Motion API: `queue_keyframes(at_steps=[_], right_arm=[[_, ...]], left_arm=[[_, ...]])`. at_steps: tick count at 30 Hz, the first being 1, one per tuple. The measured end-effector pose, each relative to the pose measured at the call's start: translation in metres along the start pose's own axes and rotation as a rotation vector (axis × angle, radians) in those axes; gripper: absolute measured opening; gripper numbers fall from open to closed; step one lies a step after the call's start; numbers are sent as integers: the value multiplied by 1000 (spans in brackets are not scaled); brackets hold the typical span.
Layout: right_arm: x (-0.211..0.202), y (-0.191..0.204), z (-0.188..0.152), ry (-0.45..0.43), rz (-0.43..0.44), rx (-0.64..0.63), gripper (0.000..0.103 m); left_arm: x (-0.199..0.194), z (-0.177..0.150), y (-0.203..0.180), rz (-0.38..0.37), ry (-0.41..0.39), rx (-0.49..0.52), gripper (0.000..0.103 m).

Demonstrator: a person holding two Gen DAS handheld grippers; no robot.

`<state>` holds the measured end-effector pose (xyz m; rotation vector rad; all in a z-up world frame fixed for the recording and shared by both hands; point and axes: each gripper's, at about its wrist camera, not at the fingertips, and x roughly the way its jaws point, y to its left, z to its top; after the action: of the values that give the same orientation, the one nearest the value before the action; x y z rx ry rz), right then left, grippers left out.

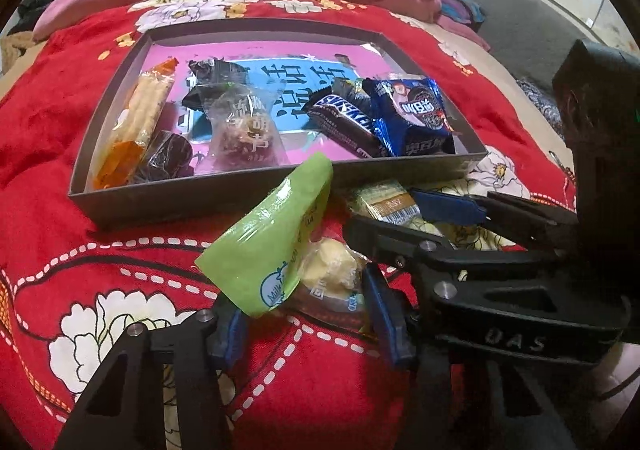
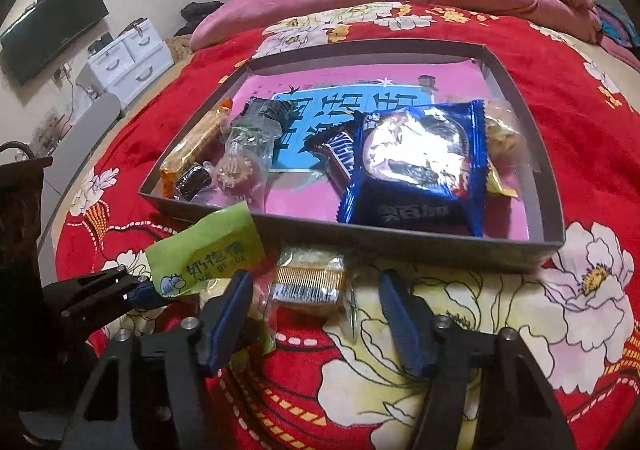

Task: Organize snacks
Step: 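Grasp the green snack bag with the left tool while the right tool grasps the clear wafer pack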

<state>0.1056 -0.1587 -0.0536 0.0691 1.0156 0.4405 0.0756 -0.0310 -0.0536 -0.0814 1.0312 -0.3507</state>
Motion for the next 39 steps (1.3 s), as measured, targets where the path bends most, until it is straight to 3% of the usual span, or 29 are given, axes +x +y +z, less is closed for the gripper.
queue_keyframes(at_steps=[7, 10, 18, 29, 39], right_arm=[[2, -4, 0, 9, 13, 5, 50], [-4, -9, -2, -4, 31, 12, 40], [-25, -26, -7, -54, 51, 58, 40], [-54, -20, -10, -150, 85, 20, 40], [-66, -20, -8, -207, 73, 19, 40]], left_arm=[[1, 1, -1, -1, 0, -2, 52], [2, 2, -2, -1, 0, -2, 51], [2, 6, 3, -32, -2, -33, 36], [-14, 6, 4, -68, -36, -43, 36], [-37, 8, 11, -41, -107, -57, 36]])
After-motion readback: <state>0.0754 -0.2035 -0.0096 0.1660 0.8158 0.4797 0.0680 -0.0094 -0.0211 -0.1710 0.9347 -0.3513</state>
